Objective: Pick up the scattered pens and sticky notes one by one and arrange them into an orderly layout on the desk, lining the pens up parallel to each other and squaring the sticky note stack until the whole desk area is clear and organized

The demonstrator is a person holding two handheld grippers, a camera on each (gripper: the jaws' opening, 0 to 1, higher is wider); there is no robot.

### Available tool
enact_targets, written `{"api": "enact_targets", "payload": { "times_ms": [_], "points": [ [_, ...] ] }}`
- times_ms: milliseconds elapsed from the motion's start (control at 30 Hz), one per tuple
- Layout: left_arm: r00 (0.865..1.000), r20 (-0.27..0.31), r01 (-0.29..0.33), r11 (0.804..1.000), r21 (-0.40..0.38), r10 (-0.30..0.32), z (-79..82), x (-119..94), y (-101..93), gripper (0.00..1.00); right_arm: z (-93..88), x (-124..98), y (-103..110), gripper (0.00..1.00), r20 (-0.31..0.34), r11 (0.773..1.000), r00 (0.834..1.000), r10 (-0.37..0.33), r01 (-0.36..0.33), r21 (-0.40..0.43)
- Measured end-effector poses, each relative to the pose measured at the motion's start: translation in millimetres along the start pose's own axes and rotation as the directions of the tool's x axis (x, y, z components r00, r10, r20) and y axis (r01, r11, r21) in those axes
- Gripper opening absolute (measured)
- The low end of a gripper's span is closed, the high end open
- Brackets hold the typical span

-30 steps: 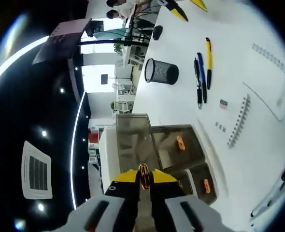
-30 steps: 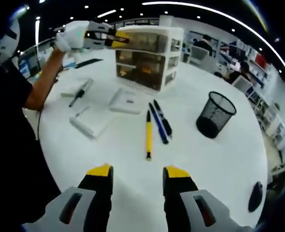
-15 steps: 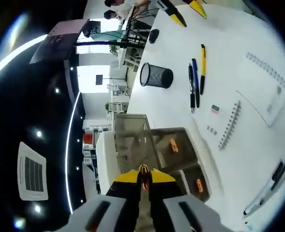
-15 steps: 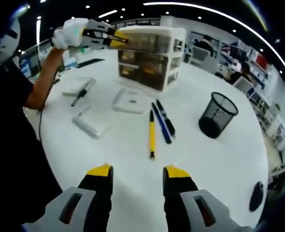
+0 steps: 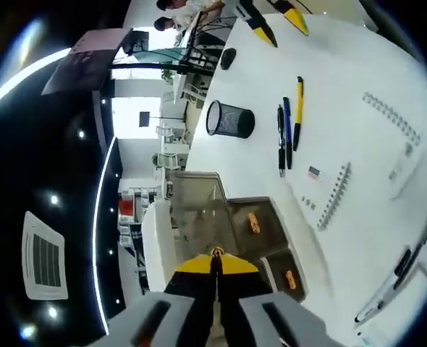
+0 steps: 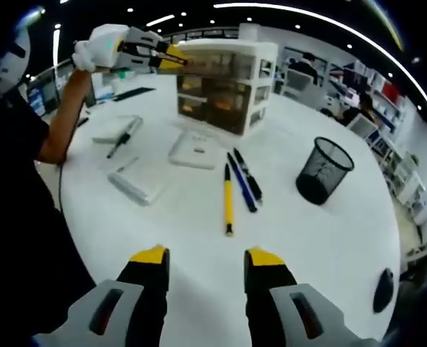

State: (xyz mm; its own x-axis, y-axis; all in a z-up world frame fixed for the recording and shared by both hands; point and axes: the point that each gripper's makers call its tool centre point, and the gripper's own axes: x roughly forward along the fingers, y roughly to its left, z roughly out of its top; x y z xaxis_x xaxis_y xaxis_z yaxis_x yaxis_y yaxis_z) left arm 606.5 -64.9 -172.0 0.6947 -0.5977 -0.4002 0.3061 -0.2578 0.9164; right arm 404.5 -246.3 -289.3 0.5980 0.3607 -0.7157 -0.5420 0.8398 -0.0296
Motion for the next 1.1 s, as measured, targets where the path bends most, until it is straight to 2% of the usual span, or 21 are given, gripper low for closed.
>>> {"api": "enact_targets", "payload": {
  "times_ms": [33, 67, 100, 167, 300, 333, 367, 433, 467, 500, 533, 667, 700, 767, 800, 867, 933, 1033, 1067, 1100],
  "points": [
    [0.998, 0.031, -0.061, 0.998, 0.003, 0.061, 7.3, -6.6, 11.9, 0.01, -0.2, 0.4, 0.2, 0.4, -0.002, 1.0, 1.0, 0.0, 0.0, 0.0],
    [0.999, 0.043, 0.007, 1.0, -0.03, -0.006, 10.0, -7.8, 1.0, 0.01, -0.4, 1.0, 0.8, 0.4, -0.005, 1.0, 1.0, 0.002, -0.002, -0.002],
    [0.999, 0.046, 0.016, 1.0, -0.016, -0.015, 12.6, -9.9, 0.8, 0.01, -0.1, 1.3, 1.7, 0.4, -0.006, 1.0, 1.0, 0.004, -0.004, -0.005],
    [1.0, 0.029, 0.007, 1.0, 0.026, -0.008, 17.3, -11.7, 2.7, 0.01, 2.2, 1.5, 4.1, 0.4, -0.002, 1.0, 1.0, 0.008, -0.008, -0.011],
    [1.0, 0.023, -0.006, 0.999, 0.036, 0.005, 15.6, -12.3, 6.3, 0.02, 4.7, 1.9, 6.4, 0.4, 0.003, 1.0, 1.0, 0.012, -0.012, -0.017],
    [1.0, 0.019, -0.015, 0.999, 0.047, 0.014, 14.0, -11.9, 8.1, 0.02, 3.8, 2.0, 7.0, 0.4, -0.003, 1.0, 1.0, 0.014, -0.014, -0.02],
    [0.997, 0.035, -0.075, 0.992, 0.097, 0.072, 14.3, -11.5, 19.2, 0.02, 2.5, 2.0, 7.6, 0.4, -0.008, 1.0, 1.0, 0.016, -0.017, -0.02],
    [0.995, 0.029, -0.094, 0.991, 0.101, 0.091, 10.0, -10.7, 19.9, 0.05, 2.2, -0.1, 7.9, 0.4, -0.007, 1.0, 1.0, 0.016, -0.016, -0.023],
    [0.991, 0.058, -0.124, 0.989, 0.075, 0.12, 12.1, -11.0, 21.9, 0.09, 4.4, -2.7, 7.1, 0.4, 0.009, 1.0, 1.0, 0.013, -0.013, -0.026],
    [0.982, 0.127, -0.141, 0.99, 0.019, 0.137, 18.1, -11.5, 18.8, 0.12, 5.9, -4.1, 6.1, 0.4, 0.021, 1.0, 1.0, 0.009, -0.009, -0.02],
    [0.975, 0.173, -0.139, 0.99, -0.002, 0.138, 21.6, -11.8, 15.7, 0.12, 7.0, -5.2, 4.8, 0.4, 0.031, 1.0, 1.0, 0.005, -0.004, -0.013],
    [0.946, 0.184, -0.268, 0.963, -0.02, 0.268, 0.7, -22.4, 9.4, 0.12, 2.6, -3.9, -0.9, 0.4, 0.036, 1.0, 0.999, -0.008, 0.008, -0.001],
    [0.941, 0.178, -0.29, 0.957, -0.008, 0.287, -1.0, -23.8, 10.1, 0.11, 0.8, -2.4, -1.2, 0.4, 0.03, 1.0, 1.0, -0.006, 0.006, 0.001],
    [0.921, 0.212, -0.333, 0.943, -0.001, 0.326, 2.1, -27.9, 9.4, 0.11, -0.4, -0.4, -0.3, 0.4, 0.026, 1.0, 1.0, 0.0, 0.0, 0.002],
    [0.917, 0.217, -0.345, 0.939, 0.006, 0.335, 3.0, -28.5, 7.8, 0.11, 0.0, 0.1, 0.4, 0.4, 0.028, 1.0, 1.0, 0.003, -0.003, 0.001],
    [0.918, 0.22, -0.348, 0.936, 0.049, 0.33, 6.8, -24.3, 0.7, 0.11, 3.1, 1.3, 3.0, 0.4, 0.045, 1.0, 0.999, 0.012, -0.011, -0.003],
    [0.918, 0.199, -0.369, 0.922, 0.116, 0.343, 7.4, -19.9, -0.1, 0.11, 5.3, 1.5, 4.8, 0.4, 0.061, 1.0, 0.998, 0.017, -0.017, 0.0],
    [0.923, 0.201, -0.358, 0.922, 0.147, 0.327, 11.3, -9.7, -5.9, 0.11, 4.2, 0.3, 4.8, 0.4, 0.062, 1.0, 0.998, 0.014, -0.014, 0.001],
    [0.917, 0.216, -0.375, 0.91, 0.176, 0.336, 14.1, -8.6, -4.9, 0.11, 3.2, -1.6, 4.4, 0.4, 0.063, 1.0, 0.998, 0.012, -0.012, 0.002],
    [0.916, 0.214, -0.376, 0.911, 0.172, 0.338, 13.7, -5.8, -5.0, 0.11, 2.4, -3.0, 4.0, 0.4, 0.066, 1.0, 0.998, 0.011, -0.012, 0.003]
  ]
}}
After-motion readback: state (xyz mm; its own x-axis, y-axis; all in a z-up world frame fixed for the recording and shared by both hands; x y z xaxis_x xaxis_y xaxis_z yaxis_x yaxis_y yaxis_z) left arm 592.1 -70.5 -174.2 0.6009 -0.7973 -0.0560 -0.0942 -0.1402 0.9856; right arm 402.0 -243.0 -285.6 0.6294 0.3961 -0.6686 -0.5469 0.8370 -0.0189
